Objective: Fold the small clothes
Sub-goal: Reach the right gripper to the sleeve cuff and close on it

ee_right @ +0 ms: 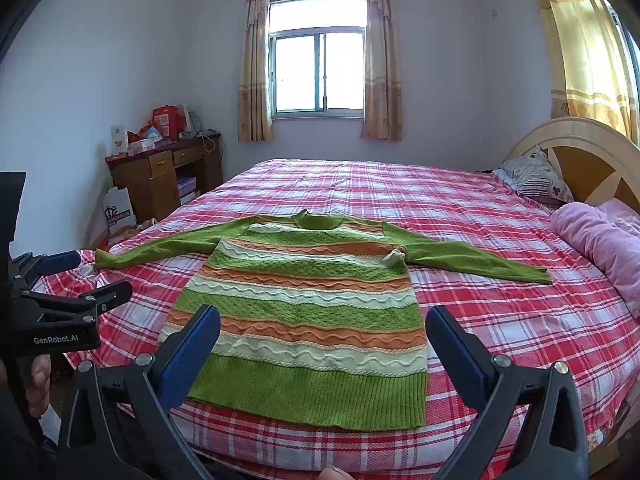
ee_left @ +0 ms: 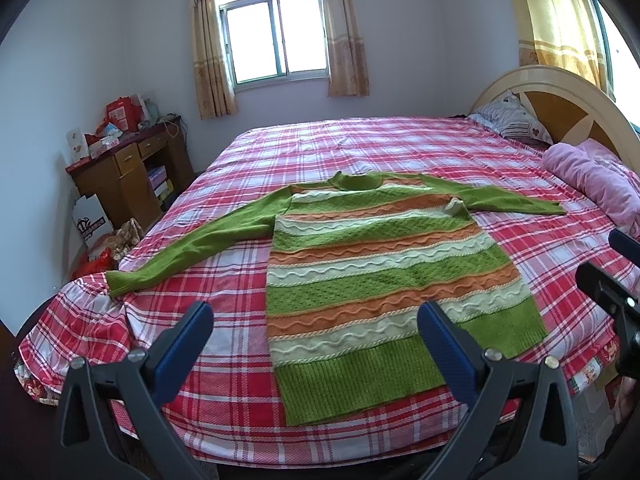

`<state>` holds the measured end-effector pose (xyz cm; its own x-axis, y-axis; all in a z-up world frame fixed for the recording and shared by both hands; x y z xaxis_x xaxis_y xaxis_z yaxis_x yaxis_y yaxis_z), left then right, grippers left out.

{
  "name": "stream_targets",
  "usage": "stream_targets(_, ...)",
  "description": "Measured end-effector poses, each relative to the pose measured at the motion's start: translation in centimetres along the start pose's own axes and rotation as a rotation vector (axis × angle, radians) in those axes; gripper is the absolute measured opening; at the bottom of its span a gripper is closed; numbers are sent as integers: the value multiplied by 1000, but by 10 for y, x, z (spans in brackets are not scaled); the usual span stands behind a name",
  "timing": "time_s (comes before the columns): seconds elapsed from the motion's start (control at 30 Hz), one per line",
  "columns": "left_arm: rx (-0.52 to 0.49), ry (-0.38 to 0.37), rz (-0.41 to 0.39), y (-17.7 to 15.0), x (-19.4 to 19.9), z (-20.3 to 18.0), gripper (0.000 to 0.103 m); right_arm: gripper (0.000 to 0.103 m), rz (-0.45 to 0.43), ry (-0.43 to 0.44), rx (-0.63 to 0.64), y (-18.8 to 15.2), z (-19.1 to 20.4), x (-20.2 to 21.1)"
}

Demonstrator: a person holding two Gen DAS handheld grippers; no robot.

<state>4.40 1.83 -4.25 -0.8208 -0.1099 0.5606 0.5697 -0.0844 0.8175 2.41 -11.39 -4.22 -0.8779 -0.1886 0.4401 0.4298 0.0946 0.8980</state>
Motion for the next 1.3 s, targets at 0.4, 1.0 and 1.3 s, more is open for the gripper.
stream_targets(0.4,6,-6,81,2,-47,-7,103,102,-16,73,-81,-12,-30,-38)
stream_targets(1.0,0,35,155,33,-167,-30,103,102,214,-148,-261,-51,-203,-143)
stream_targets(1.3,19,108,201,40,-235,-32,103,102,259,-299,-395,-58,-329,-176)
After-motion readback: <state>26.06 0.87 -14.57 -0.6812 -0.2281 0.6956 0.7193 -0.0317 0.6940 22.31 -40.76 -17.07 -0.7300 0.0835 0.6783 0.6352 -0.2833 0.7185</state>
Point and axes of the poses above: each gripper's, at about its wrist camera, not at the fingertips, and x roughly against the way its jaws point, z to its left, y to its top, the point moved 4 cm from there along -x, roughly the way its jaws point, and after that the axes turned 5 degrees about y, right-handed, at the moved point
